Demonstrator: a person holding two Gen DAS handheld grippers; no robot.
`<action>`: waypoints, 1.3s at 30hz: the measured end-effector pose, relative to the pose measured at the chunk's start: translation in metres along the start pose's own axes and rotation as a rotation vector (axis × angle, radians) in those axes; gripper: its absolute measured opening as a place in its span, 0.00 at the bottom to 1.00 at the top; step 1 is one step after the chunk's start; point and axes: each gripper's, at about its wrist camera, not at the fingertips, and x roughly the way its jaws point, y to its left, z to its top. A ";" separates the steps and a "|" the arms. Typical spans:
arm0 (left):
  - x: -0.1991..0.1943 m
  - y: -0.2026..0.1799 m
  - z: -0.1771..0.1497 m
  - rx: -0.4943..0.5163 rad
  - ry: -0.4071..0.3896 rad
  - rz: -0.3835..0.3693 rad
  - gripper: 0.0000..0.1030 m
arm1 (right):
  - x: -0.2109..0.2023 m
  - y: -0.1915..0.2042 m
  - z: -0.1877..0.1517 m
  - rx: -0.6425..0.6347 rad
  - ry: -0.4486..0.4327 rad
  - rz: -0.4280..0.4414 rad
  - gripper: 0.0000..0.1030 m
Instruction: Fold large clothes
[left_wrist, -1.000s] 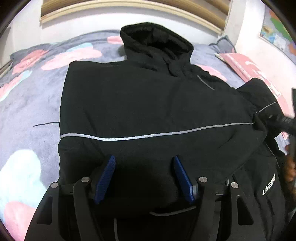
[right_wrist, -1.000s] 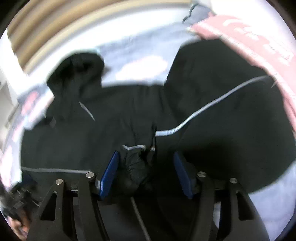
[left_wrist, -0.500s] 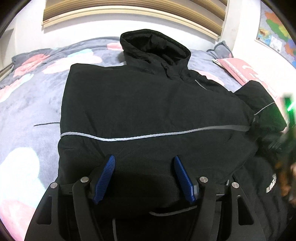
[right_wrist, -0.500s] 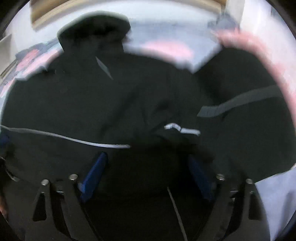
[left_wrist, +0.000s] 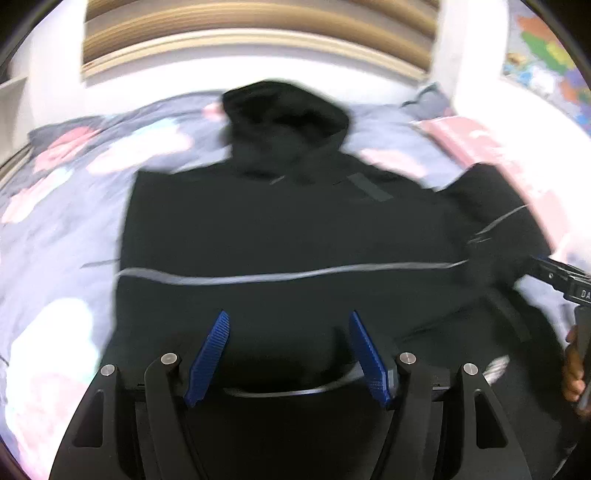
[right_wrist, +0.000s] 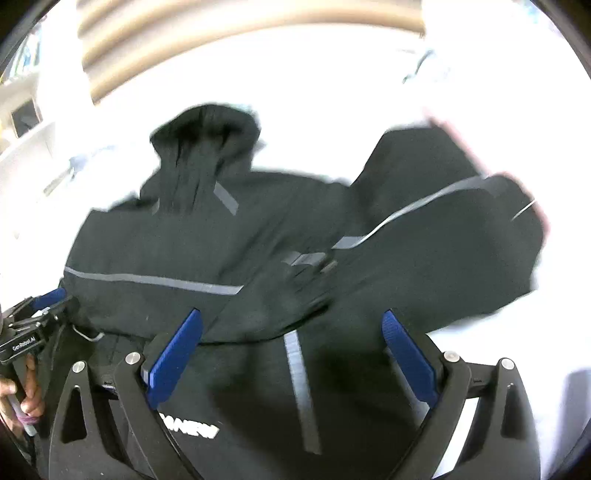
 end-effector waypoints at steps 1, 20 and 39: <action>-0.003 -0.016 0.007 0.013 -0.013 -0.022 0.67 | -0.016 -0.014 0.007 0.010 -0.029 -0.004 0.96; 0.165 -0.232 0.034 0.045 0.114 -0.202 0.70 | 0.002 -0.333 0.063 0.437 -0.036 -0.148 0.97; 0.154 -0.240 0.013 0.123 0.014 -0.190 0.74 | 0.066 -0.349 0.093 0.426 -0.039 0.022 0.21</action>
